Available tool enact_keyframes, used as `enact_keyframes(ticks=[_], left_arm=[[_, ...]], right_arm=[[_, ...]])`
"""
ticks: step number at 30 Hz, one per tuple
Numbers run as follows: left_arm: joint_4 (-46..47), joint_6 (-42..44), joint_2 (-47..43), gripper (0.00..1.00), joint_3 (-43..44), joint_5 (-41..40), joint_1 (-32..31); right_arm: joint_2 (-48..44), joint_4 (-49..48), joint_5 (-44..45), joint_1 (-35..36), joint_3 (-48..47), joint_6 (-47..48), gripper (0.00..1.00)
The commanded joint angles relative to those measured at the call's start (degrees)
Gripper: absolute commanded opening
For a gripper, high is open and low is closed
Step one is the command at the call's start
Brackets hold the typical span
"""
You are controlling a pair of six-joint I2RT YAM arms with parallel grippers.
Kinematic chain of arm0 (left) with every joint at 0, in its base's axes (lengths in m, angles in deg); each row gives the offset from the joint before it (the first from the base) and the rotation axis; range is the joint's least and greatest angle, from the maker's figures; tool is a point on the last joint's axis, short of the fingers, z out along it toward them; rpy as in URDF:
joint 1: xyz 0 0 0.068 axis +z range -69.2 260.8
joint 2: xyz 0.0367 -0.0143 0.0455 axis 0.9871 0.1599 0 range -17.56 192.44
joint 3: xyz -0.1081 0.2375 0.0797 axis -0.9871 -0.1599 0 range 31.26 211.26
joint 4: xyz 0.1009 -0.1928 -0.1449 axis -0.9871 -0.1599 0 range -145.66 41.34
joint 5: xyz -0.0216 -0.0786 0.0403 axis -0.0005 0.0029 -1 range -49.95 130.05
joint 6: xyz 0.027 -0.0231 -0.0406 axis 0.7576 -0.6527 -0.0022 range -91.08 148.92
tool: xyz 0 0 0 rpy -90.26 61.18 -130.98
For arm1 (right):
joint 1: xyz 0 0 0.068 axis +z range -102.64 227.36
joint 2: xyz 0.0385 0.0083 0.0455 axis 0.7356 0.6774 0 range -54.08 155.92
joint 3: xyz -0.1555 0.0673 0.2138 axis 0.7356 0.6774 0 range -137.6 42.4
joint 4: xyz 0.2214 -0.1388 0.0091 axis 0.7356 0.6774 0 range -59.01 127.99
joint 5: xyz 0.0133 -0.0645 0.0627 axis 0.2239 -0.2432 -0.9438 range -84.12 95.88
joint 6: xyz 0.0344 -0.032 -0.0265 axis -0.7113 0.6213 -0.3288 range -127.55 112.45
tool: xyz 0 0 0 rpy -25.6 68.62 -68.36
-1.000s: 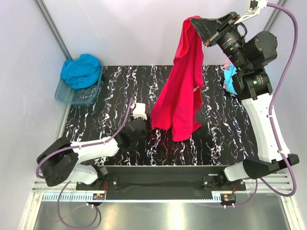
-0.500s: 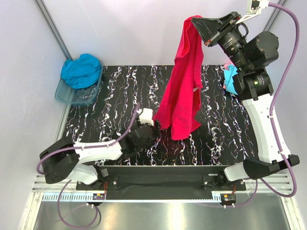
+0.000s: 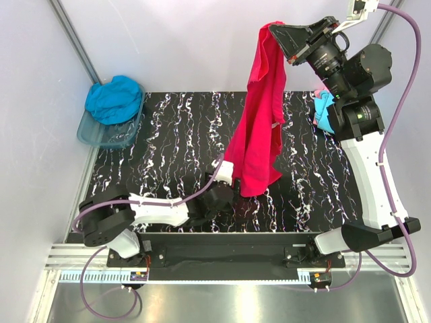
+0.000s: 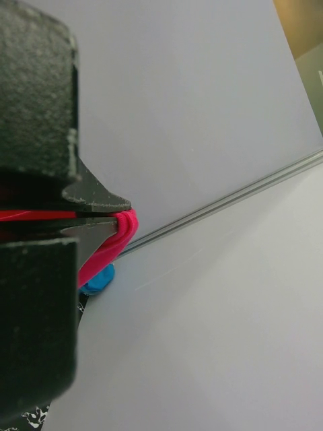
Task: Fold and stack the t-shirts
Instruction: Flatten the tshirt out
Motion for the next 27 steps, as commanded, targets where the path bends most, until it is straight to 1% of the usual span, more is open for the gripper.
enact_keyframes(ticks=[1,3,7,11,17,23,27], left_arm=[[0.7,0.8,0.9,0.73,2.2,-5.2,-0.5],[0.3,0.9,1.3,0.73,2.4,-7.2,-0.4],[3.7,3.0,3.1,0.75,2.3,-8.5,-0.3],[6.4,3.5,5.3,0.76,3.4,-5.8,-0.1],[7.6,1.1,7.8,0.77,5.8,-1.9,-0.1],[7.8,0.2,6.6,0.77,5.4,-1.1,-0.2],[8.3,0.9,8.7,0.77,5.8,-1.3,0.2]], right_arm=[[-2.3,-3.1,0.1,-0.5,-1.0,0.0,0.0],[-2.7,-3.2,0.1,-0.4,-0.9,0.1,0.0],[-2.9,-3.2,0.1,-0.5,-1.0,0.1,0.0],[-2.9,-3.2,0.0,-0.5,-1.0,0.2,0.0],[-2.9,-3.1,0.2,-0.6,-0.9,0.6,0.0],[-2.8,-3.4,0.1,-0.6,0.0,0.5,0.0],[-3.0,-3.5,0.1,-0.8,0.4,0.3,0.0]])
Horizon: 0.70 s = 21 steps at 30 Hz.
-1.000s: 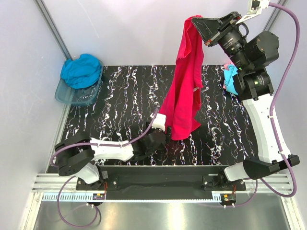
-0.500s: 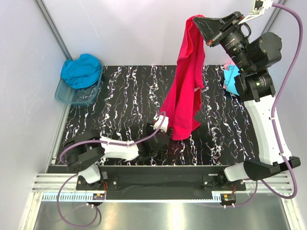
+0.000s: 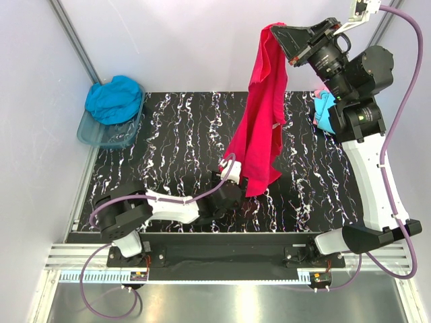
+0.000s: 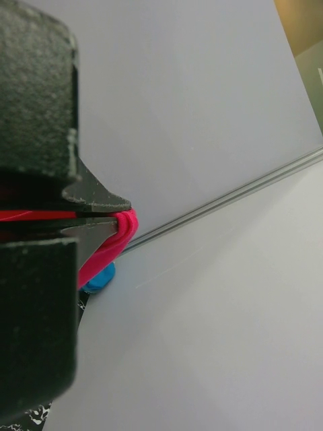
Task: Fold and stack the t-shirts
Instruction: Flatten the tshirt out
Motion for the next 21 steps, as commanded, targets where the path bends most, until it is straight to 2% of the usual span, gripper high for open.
enact_keyframes(ticks=[1,11,13,16,17,18,19,21], left_arm=[[3.9,-0.6,1.2,0.77,2.0,0.6,0.6],[6.8,0.1,4.5,0.77,2.4,1.6,2.6],[7.4,0.6,4.5,0.73,2.2,2.0,3.5],[7.4,0.9,3.7,0.42,1.6,1.5,4.4],[6.6,1.0,2.7,0.14,1.5,1.1,4.6],[5.7,0.8,2.1,0.03,1.5,0.4,4.5],[4.6,0.7,1.2,0.0,1.3,-1.0,4.5],[1.2,-0.1,-2.5,0.0,0.6,-2.5,4.4]], right_arm=[[-2.2,-3.5,0.0,-0.4,-0.4,0.4,0.0],[-2.5,-3.5,0.1,-0.4,-0.6,0.4,0.0],[-2.6,-3.5,0.0,-0.4,-0.7,0.3,0.0],[-2.6,-3.5,0.1,-0.4,-0.8,0.6,0.0],[-2.5,-3.5,0.0,-0.7,-0.7,0.6,0.0],[-2.5,-3.5,0.0,-0.5,-0.7,0.6,0.0],[-2.3,-3.5,0.1,-0.6,-0.7,0.6,0.0],[-2.1,-3.5,0.1,-0.6,-0.5,0.7,0.0]])
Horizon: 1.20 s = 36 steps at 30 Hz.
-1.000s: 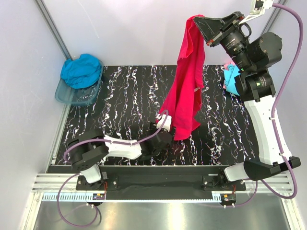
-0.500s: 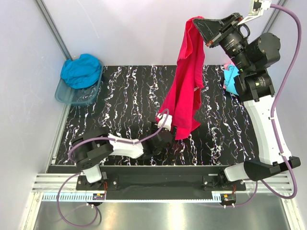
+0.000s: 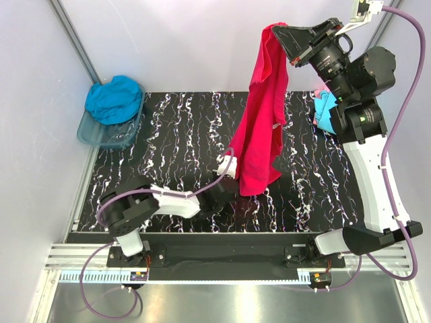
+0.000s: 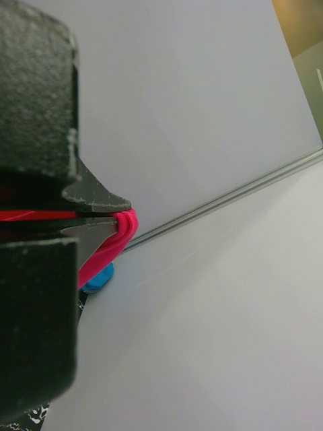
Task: Fold and stack the t-shirts
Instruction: Flatten the tshirt out
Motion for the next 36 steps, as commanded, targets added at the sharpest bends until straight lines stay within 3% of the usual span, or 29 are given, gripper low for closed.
enact_keyframes(ticks=[1,4,7,13,14,20,27,36], left_arm=[[-1.9,-1.4,-7.8,0.0,-0.9,-4.7,-0.1],[-6.4,-2.6,-14.6,0.0,-3.0,-7.7,-0.5],[-16.9,-5.7,-21.4,0.0,-3.0,-14.2,-2.1],[-44.6,-20.3,-39.0,0.0,-1.9,-25.7,-6.2],[-52.2,-22.0,-43.5,0.0,-1.6,-27.0,-6.4],[-76.5,-35.8,-61.4,0.01,0.6,-32.6,-6.4],[-80.4,-31.1,-72.7,0.0,6.1,-33.9,-6.4],[-74.5,-10.7,-64.1,0.0,23.5,-32.1,-6.5]], right_arm=[[-1.4,-3.5,0.2,-0.4,-0.8,0.6,0.0],[-1.3,-3.5,0.2,-0.4,-0.7,0.4,0.0],[-1.7,-3.5,0.7,-0.5,0.0,0.6,0.0],[-4.3,-3.5,3.9,-0.8,4.4,-0.1,0.0],[-6.0,-3.5,4.8,-0.9,7.0,-0.3,0.0],[-16.6,-3.8,14.9,-0.9,19.9,1.2,0.0],[-28.5,-3.3,21.5,-0.9,28.0,2.4,0.0],[-37.2,2.0,17.1,-0.8,29.9,0.8,0.0]])
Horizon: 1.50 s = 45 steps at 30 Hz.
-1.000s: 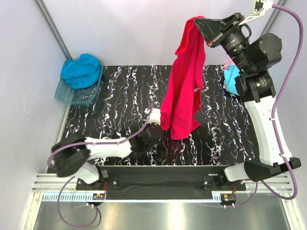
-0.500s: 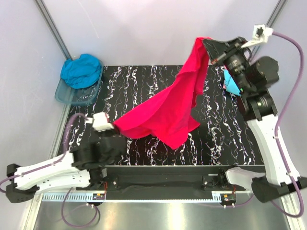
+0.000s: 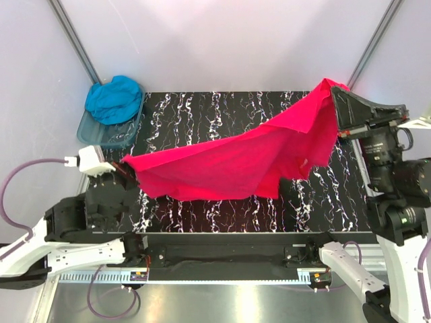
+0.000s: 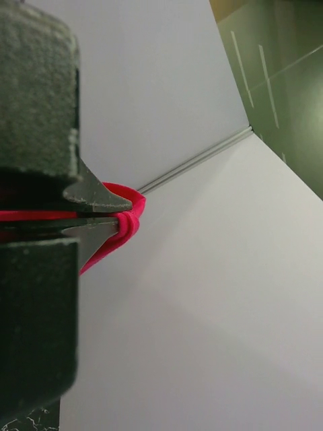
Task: Fold and stack the t-shirts
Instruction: Flatten the tshirt out
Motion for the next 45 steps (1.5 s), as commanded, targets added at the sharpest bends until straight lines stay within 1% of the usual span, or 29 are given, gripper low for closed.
enact_keyframes(ticks=[1,6,10,14,15,16,17,18,19,21,22,23,25,27,28,29,30,31,32,33,34,35,36,37,38,39,41,43,45], left_arm=[[4.2,11.7,5.3,0.0,8.1,-1.7,-0.2],[5.1,19.1,7.7,0.0,17.4,2.6,-0.2],[7.5,23.4,7.2,0.0,20.1,3.0,-0.1],[11.1,29.4,7.0,0.0,21.1,0.5,-0.2],[13.7,32.2,6.7,0.01,19.1,-2.1,-0.1],[22.2,35.8,6.2,0.02,17.4,-3.0,-0.1],[26.4,42.4,5.9,0.02,15.6,-3.5,-0.2],[30.1,44.6,5.6,0.03,12.2,-4.4,-0.1],[36.6,47.2,5.3,0.03,10.5,-5.2,-0.1],[40.7,50.5,5.1,0.03,6.0,-7.6,0.0],[45.1,51.2,4.4,0.04,4.4,-8.1,0.0],[48.7,54.8,3.7,0.04,2.7,-8.6,0.0],[57.5,58.2,2.3,0.04,-1.6,-8.8,0.0],[61.7,62.5,1.9,0.04,-3.3,-7.3,0.4],[68.7,65.4,2.3,0.04,-4.1,-6.1,2.1],[70.9,69.0,3.0,0.05,-4.6,-5.0,3.6],[70.9,68.6,4.1,0.05,-4.0,-2.6,5.7],[65.6,66.7,6.7,0.05,-2.9,-1.2,10.3],[61.1,59.7,8.2,0.06,-1.7,0.8,12.9],[57.2,56.2,9.7,0.06,0.2,5.6,15.7],[53.3,53.6,12.3,0.07,0.2,8.3,21.2],[53.2,50.6,13.6,0.08,-0.3,10.8,23.7],[53.7,49.7,14.8,0.08,-2.5,14.6,26.1],[54.0,48.4,17.9,0.08,-3.1,15.6,29.3],[53.9,45.3,19.7,0.08,-3.2,16.6,30.9],[51.1,42.4,24.3,0.08,-2.0,18.9,34.0],[48.0,37.3,29.5,0.07,1.5,20.6,35.7],[47.3,36.0,34.1,0.06,2.6,20.9,35.8],[48.4,35.0,34.3,0.05,1.2,21.4,35.9]], right_arm=[[-0.7,1.3,-0.6,-0.2,-2.8,0.1,0.0],[-0.3,6.7,-1.8,-0.2,-11.0,0.7,0.0],[1.5,12.0,-2.1,-0.2,-20.0,0.9,0.0],[1.7,14.0,-0.8,-0.2,-20.6,-0.2,0.0],[1.6,13.9,1.3,-0.2,-19.6,-0.6,0.0],[1.7,13.5,1.8,-0.2,-17.2,-1.0,0.0],[1.7,13.1,3.7,-0.2,-15.7,-1.3,0.0],[2.0,12.3,6.2,-0.2,-14.1,-2.0,0.0],[2.0,12.1,7.4,-0.2,-10.9,-2.5,0.0],[1.7,10.2,10.7,-0.2,-7.3,-2.9,0.0],[1.2,9.6,11.7,-0.2,-4.2,-3.5,0.0],[1.0,8.9,12.4,-0.2,-3.3,-3.4,0.0],[1.7,7.5,12.7,-0.2,-3.4,-2.6,0.0],[3.2,7.4,12.0,-0.1,-4.7,-2.1,0.0],[4.9,7.3,12.0,-0.2,-6.0,-1.3,0.0],[5.9,7.4,13.0,-0.1,-6.3,-0.8,0.0],[6.8,6.8,13.6,-0.2,-6.5,-0.6,0.0],[8.8,6.3,14.1,-0.2,-6.2,0.0,0.0],[9.7,5.8,14.7,-0.1,-5.7,0.2,0.0],[10.7,3.7,15.5,-0.2,-4.9,0.3,0.0],[12.5,2.8,16.0,-0.2,-3.3,0.6,0.0],[13.4,1.5,16.2,-0.2,-2.1,0.8,0.0],[13.6,-4.6,15.0,-0.2,-0.3,2.1,0.0],[13.5,-8.0,14.5,-0.2,4.4,2.3,0.0],[13.6,-9.7,15.3,-0.2,5.8,2.3,0.0],[14.6,-10.6,16.0,-0.2,6.9,2.7,0.0],[15.7,-10.7,17.1,-0.3,7.5,2.8,0.0],[16.7,-10.9,16.8,-0.3,7.7,3.0,0.0],[16.1,-11.0,16.3,-0.3,7.7,3.7,0.0]])
